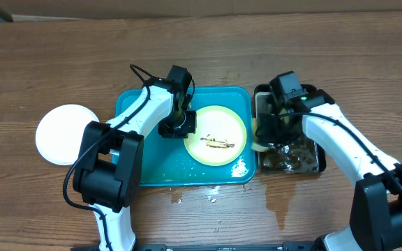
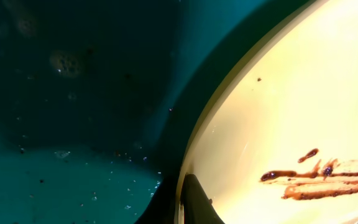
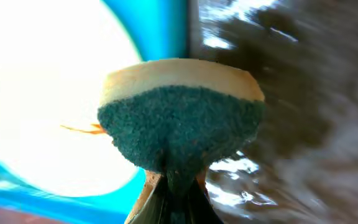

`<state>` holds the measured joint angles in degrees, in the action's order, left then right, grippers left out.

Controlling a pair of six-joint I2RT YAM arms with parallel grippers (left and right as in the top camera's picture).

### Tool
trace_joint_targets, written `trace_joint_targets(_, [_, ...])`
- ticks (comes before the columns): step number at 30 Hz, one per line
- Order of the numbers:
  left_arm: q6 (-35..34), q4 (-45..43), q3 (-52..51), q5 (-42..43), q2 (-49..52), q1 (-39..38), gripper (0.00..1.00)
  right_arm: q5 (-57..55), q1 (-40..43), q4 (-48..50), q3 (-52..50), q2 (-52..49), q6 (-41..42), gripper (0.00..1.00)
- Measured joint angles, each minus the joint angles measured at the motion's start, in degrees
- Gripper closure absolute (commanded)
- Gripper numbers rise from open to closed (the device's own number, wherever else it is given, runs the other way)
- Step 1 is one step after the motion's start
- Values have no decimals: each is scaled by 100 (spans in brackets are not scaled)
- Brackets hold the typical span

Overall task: Clean dirty plates on tray and stack at the side
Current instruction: 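Scrub the yellow plate with the sponge in the right gripper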

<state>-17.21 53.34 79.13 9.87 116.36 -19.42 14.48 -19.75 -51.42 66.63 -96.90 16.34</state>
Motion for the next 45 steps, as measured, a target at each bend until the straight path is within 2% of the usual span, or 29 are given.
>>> trace_joint_targets(6, [0,2,-2,17,0,0,96,669,-798,828,31,-13,181,96])
trace_joint_targets(12, [0,26,-2,63,0,0,96,883,-1419,1679,66,-463,1069,96])
trace_joint_targets(22, [0,26,-4,94,0,0,96,927,-1602,2299,66,-748,1816,96])
trace_joint_targets(45, [0,26,-4,105,0,0,96,1016,-1602,2787,68,-1545,2240,96])
